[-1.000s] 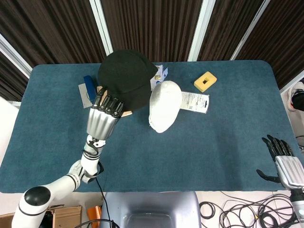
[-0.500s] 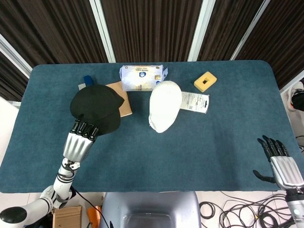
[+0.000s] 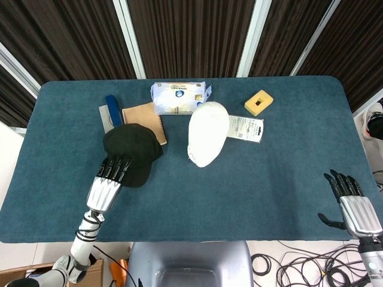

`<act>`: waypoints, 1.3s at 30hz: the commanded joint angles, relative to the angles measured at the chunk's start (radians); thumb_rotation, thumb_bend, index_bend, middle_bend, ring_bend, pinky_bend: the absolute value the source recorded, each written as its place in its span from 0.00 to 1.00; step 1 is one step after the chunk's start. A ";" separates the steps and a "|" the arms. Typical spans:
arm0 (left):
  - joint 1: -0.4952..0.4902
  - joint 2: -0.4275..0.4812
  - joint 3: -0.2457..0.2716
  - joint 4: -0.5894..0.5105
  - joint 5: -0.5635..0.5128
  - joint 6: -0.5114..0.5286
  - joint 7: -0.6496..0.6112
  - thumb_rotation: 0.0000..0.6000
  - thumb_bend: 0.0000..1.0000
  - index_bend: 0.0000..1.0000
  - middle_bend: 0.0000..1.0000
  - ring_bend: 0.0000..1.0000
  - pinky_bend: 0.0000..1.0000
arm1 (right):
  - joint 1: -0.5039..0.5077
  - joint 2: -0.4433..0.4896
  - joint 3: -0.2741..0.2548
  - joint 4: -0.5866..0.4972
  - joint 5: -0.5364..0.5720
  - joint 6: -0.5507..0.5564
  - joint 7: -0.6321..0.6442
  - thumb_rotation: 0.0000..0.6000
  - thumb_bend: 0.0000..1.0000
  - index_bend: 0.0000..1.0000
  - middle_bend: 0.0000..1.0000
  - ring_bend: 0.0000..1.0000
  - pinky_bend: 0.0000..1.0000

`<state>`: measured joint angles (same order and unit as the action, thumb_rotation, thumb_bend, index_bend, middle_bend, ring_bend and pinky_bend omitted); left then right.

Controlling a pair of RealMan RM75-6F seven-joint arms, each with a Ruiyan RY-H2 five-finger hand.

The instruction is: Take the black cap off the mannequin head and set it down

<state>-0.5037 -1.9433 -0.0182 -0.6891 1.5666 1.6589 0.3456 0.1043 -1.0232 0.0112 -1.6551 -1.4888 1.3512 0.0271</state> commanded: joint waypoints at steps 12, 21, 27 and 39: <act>0.105 0.334 0.072 -0.687 -0.195 -0.336 0.258 1.00 0.17 0.00 0.00 0.00 0.24 | -0.001 -0.004 -0.003 -0.001 -0.004 0.002 -0.009 1.00 0.13 0.00 0.00 0.00 0.01; 0.113 0.594 0.063 -1.044 -0.351 -0.497 0.134 1.00 0.16 0.00 0.00 0.00 0.22 | -0.001 -0.007 -0.001 0.000 0.001 0.004 -0.015 1.00 0.13 0.00 0.00 0.00 0.01; 0.200 0.731 0.062 -1.144 -0.207 -0.309 0.000 1.00 0.20 0.00 0.00 0.00 0.18 | -0.006 -0.009 -0.001 -0.003 0.000 0.013 -0.026 1.00 0.13 0.00 0.00 0.00 0.01; 0.387 0.820 0.095 -1.054 -0.156 -0.130 -0.330 1.00 0.23 0.00 0.00 0.00 0.12 | -0.017 -0.011 -0.010 -0.016 -0.020 0.035 -0.056 1.00 0.13 0.00 0.00 0.00 0.01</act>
<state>-0.1551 -1.1174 0.0617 -1.7939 1.3888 1.5315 0.0814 0.0862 -1.0343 0.0007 -1.6713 -1.5096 1.3882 -0.0269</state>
